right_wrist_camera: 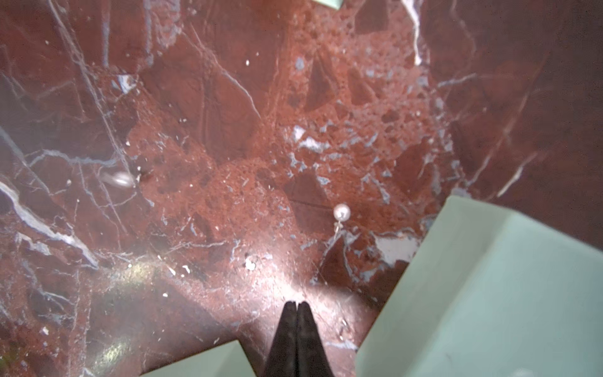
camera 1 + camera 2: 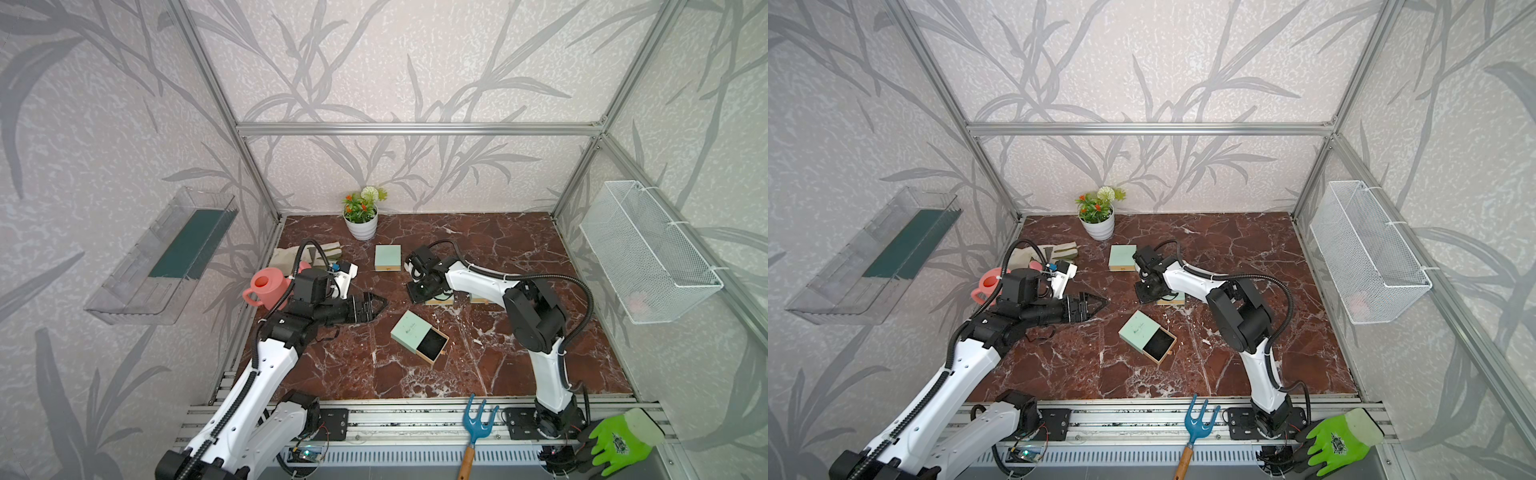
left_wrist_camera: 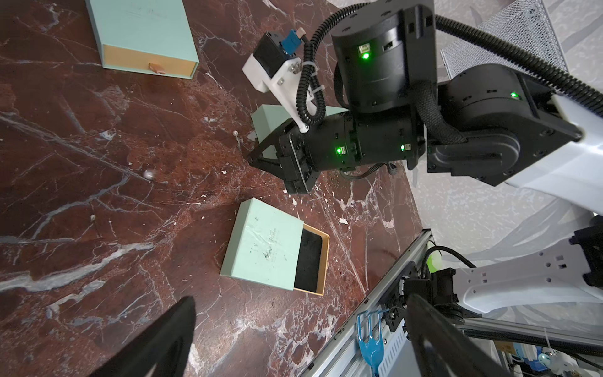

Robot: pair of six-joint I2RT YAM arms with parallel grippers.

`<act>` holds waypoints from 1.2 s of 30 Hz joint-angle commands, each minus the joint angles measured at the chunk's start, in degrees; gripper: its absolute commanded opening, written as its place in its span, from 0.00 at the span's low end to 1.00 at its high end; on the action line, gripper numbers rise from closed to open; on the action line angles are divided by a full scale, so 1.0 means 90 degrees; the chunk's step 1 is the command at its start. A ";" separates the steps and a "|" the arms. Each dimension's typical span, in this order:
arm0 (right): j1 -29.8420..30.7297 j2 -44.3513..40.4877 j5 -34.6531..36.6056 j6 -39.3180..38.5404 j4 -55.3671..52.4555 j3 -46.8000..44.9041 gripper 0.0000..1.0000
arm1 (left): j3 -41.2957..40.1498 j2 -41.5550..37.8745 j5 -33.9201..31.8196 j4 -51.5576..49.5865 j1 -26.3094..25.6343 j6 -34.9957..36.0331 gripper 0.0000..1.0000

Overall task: Take out the earrings from the drawer-style jewelry box
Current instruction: Place the earring at the center of the board, then pick up the earring from the center of the board.

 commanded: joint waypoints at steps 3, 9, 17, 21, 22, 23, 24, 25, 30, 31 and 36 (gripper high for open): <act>0.0030 -0.0011 0.0065 -0.0020 -0.0096 0.0113 0.06 | 0.0137 -0.0015 -0.0017 -0.0083 0.0079 0.0129 0.99; 0.0032 -0.0204 -0.0125 -0.0025 -0.0044 0.0140 0.06 | 0.0159 0.0018 -0.0804 -0.0308 0.0171 -0.0021 0.99; 0.0035 -0.0665 -0.0327 -0.0083 0.0033 0.0070 0.14 | 0.0021 0.0166 -0.1735 -0.0226 0.0181 -0.0783 0.99; 0.0030 -0.1023 -0.0371 -0.0126 0.0090 -0.0018 0.23 | -0.0125 0.0485 -0.2996 -0.0169 0.0206 -0.2158 0.99; 0.0030 -0.1139 -0.0363 -0.0137 0.0136 -0.0089 0.27 | -0.0092 0.0646 -0.3196 -0.0182 0.0233 -0.2439 0.99; 0.0029 -0.1262 -0.0352 -0.0136 0.0190 -0.0180 0.31 | -0.0021 0.0814 -0.3443 -0.0249 0.0244 -0.2646 0.99; 0.0020 -0.1370 -0.0357 -0.0137 0.0239 -0.0265 0.33 | 0.0026 0.0992 -0.3579 -0.0216 0.0244 -0.2729 0.99; -0.0003 -0.1504 -0.0402 -0.0128 0.0263 -0.0356 0.36 | 0.0076 0.1191 -0.3670 -0.0095 0.0254 -0.2761 0.99; -0.0126 -0.2412 -0.0601 -0.0093 0.0625 -0.1192 0.58 | 0.1105 0.2923 -0.4579 -0.0910 0.0328 -0.2915 0.87; -0.0131 -0.2755 -0.0579 -0.0084 0.0750 -0.1451 0.63 | 0.1470 0.3365 -0.4630 -0.1249 0.0367 -0.2730 0.82; -0.0303 -0.4288 -0.0547 0.0118 0.1603 -0.2984 0.85 | 0.2326 0.4685 -0.5397 -0.1570 0.0433 -0.2289 0.67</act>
